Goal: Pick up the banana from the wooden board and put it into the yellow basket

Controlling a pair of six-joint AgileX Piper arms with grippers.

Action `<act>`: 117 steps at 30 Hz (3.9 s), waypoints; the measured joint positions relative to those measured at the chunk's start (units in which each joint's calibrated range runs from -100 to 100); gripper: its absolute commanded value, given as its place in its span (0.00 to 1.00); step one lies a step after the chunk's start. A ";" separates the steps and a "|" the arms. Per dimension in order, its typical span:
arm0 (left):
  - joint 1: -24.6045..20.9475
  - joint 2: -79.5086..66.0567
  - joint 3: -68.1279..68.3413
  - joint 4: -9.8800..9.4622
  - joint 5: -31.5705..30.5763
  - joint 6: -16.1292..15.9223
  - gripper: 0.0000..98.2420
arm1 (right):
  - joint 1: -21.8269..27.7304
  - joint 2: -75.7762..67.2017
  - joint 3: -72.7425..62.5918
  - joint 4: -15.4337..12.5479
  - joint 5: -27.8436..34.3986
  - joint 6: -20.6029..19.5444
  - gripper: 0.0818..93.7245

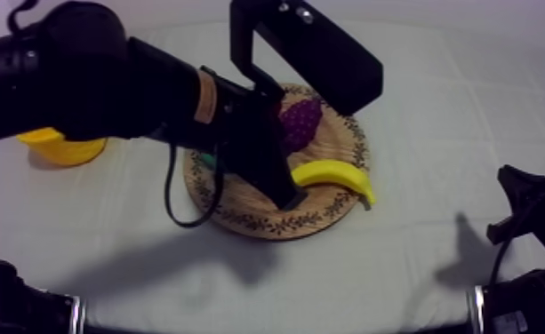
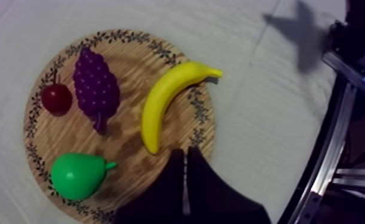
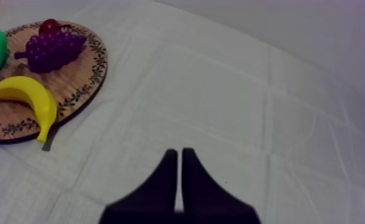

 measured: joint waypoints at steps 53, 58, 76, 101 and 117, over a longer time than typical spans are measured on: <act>-3.63 26.45 -17.61 2.91 9.49 -7.84 0.49 | 0.00 0.00 0.00 0.00 0.00 0.01 0.00; -3.82 34.16 -26.93 2.65 15.07 -10.41 0.49 | 0.00 0.00 0.00 0.00 0.00 0.01 0.00; -2.39 53.35 -54.90 -0.87 36.98 -10.99 0.38 | 0.00 0.00 0.00 0.00 0.02 0.01 0.00; -0.69 42.89 -53.55 -8.15 43.30 -4.16 0.20 | 0.00 0.00 0.00 0.00 0.00 0.01 0.00; -17.42 8.42 -32.70 -10.90 39.11 -2.79 0.19 | 0.00 0.00 0.00 0.00 0.00 -0.01 0.00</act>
